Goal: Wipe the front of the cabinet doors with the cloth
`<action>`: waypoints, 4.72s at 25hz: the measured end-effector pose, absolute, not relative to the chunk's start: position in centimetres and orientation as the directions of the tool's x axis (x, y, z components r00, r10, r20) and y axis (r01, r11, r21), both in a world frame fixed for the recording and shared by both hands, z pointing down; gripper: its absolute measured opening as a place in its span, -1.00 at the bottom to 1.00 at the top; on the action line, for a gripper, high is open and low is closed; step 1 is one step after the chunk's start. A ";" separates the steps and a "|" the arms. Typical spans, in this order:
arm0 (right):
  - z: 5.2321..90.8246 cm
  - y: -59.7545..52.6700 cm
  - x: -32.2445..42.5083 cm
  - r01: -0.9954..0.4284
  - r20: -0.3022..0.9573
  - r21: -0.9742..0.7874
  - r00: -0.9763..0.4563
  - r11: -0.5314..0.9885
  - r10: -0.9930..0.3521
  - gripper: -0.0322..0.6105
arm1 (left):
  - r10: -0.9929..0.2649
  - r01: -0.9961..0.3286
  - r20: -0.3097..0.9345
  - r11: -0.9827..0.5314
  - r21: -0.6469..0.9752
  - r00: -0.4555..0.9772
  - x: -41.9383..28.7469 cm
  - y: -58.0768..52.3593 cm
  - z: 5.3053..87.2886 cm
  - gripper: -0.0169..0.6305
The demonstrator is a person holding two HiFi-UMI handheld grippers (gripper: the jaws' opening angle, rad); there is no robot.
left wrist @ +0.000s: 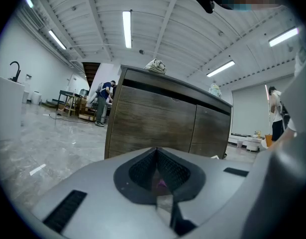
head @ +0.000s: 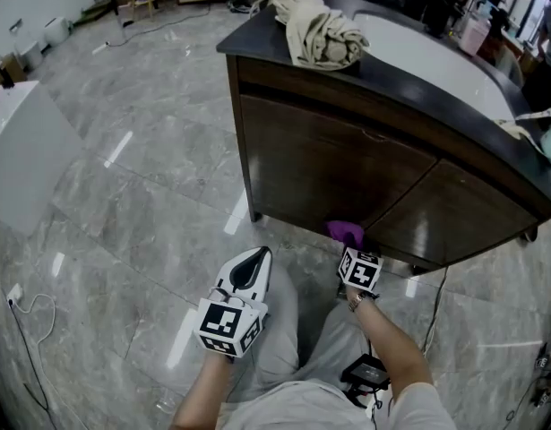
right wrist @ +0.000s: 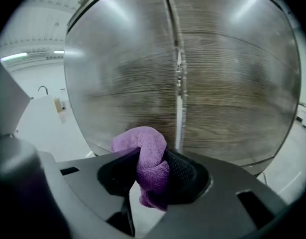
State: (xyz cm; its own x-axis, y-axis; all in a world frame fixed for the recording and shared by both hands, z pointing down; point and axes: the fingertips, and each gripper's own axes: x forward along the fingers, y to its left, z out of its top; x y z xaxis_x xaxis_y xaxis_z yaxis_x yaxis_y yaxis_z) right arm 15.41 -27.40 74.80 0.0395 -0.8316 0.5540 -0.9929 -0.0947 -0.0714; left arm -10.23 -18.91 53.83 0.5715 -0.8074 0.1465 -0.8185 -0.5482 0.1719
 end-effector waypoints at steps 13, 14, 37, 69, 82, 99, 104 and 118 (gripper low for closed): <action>77.5 -34.7 -6.5 -0.960 0.546 -0.089 -0.270 0.266 -0.793 -0.42 | -0.860 -0.876 0.172 -0.459 0.149 0.480 -16.3 -17.6 53.8 -0.93; 78.0 -35.2 -7.8 -0.957 0.551 -0.089 -0.279 0.277 -0.786 -0.42 | -0.868 -0.885 0.180 -0.443 0.140 0.463 -17.2 -17.3 53.9 -0.93; 81.3 -32.9 7.2 -0.994 0.638 -0.106 -0.063 -0.007 -0.767 -0.42 | -0.825 -0.842 0.173 -0.518 0.149 0.538 -12.8 -17.8 54.0 -0.93; 79.8 -15.7 48.7 -0.871 0.661 0.143 0.438 -0.470 -0.610 -0.42 | -0.738 -0.765 0.208 -0.636 0.102 0.642 -1.8 -16.4 53.9 -0.93; 68.6 -5.9 45.7 -0.882 0.407 -0.172 0.342 -0.439 -0.847 -0.43 | -0.742 -0.742 0.094 -0.638 0.205 0.664 -1.0 -16.6 51.8 -0.93; 51.0 -16.0 19.9 -0.929 0.045 0.172 -0.324 0.327 -0.945 -0.43 | -0.592 -0.592 -0.004 -0.806 0.026 0.806 0.2 -23.5 49.0 -0.93; 51.7 -17.2 20.7 -0.943 0.100 0.111 -0.303 0.313 -0.948 -0.43 | -0.519 -0.522 0.060 -0.852 0.034 0.852 3.1 -23.9 49.6 -0.93; 37.0 -9.1 19.4 -0.963 0.231 -0.136 -0.260 0.234 -0.937 -0.47 | -0.531 -0.548 0.138 -0.821 0.160 0.836 3.5 -18.2 34.4 -0.93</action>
